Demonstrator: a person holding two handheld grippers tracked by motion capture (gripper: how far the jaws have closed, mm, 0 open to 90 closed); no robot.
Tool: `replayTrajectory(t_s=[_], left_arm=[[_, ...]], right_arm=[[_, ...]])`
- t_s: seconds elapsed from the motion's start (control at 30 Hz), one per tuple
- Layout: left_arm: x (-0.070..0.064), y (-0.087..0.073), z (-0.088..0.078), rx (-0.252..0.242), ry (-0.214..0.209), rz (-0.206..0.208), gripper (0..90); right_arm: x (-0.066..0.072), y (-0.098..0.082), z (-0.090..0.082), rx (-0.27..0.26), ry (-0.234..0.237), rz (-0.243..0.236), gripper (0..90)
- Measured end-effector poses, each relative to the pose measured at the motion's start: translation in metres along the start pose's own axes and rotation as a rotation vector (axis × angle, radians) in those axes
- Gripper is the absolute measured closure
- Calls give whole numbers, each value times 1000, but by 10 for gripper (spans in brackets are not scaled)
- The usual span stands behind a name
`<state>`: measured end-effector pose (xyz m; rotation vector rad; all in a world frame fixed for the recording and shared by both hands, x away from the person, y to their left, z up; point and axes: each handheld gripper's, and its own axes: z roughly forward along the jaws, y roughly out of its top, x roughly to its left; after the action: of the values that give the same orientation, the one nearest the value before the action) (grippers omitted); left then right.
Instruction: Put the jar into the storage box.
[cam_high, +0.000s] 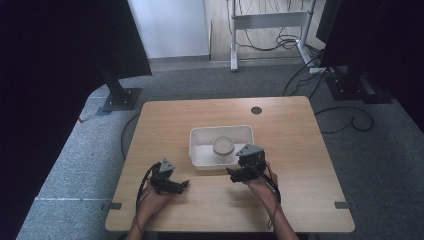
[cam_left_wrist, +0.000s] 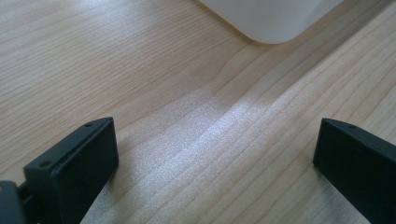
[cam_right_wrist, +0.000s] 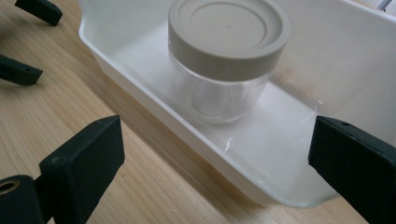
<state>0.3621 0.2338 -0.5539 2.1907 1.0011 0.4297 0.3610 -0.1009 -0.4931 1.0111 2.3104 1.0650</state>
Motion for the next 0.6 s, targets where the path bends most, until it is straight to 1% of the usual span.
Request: replayTrajectory(t_s=[0.3, 0.6], left_arm=[[0, 0, 0, 0, 0, 0, 0], [0, 0, 0, 0, 0, 0, 0]], right_arm=[[-4, -13, -11, -3, -11, 17, 39], [-6, -25, -23, -6, -13, 20, 41]])
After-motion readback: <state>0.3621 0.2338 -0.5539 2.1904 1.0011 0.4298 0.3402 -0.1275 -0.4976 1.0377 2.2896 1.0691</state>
